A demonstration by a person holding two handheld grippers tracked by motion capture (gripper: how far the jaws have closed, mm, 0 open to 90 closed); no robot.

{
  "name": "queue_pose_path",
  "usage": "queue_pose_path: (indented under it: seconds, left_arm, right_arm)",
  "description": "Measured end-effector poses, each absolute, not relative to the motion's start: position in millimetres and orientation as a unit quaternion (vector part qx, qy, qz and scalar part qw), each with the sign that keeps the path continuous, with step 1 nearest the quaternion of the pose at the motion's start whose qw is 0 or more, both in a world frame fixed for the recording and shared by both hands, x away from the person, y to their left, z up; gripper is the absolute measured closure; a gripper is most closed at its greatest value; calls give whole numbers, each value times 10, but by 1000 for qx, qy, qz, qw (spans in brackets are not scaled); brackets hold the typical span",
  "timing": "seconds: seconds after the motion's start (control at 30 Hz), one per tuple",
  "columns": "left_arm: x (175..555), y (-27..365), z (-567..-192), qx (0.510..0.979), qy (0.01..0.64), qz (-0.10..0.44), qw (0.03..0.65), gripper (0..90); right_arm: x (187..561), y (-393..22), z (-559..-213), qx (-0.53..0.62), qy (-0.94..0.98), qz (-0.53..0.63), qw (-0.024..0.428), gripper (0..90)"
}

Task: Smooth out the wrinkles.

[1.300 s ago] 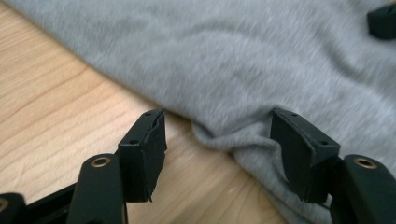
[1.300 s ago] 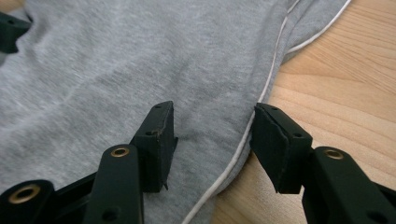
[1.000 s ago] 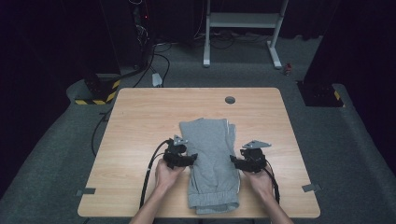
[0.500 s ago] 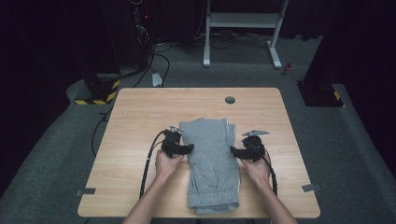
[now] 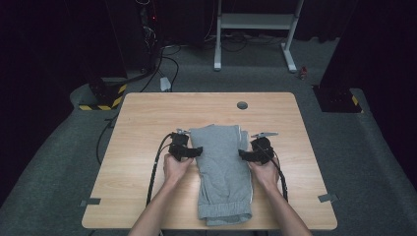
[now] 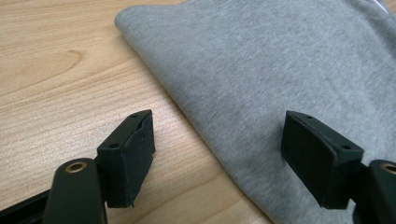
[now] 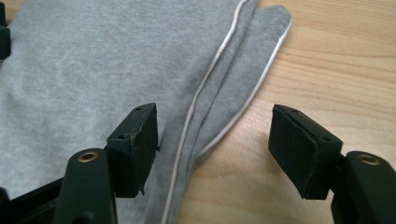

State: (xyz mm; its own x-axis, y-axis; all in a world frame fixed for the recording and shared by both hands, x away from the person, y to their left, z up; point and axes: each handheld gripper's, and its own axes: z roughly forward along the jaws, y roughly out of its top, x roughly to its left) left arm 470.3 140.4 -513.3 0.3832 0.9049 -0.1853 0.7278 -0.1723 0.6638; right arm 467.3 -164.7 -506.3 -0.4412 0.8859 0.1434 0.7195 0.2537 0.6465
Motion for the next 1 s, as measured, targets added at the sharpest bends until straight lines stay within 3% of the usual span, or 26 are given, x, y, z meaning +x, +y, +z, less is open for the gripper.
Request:
queue_pose_path:
  seconds: [0.63, 1.0]
  left_arm:
    - [4923, 1223, -5108, 767, 539, 124, 327, 218]
    - [5023, 1144, -5106, 764, 541, 131, 328, 289]
  right_arm:
    - [4930, -1602, -5111, 522, 777, 327, 130, 347]
    - [5171, -1523, -5091, 535, 773, 312, 136, 389]
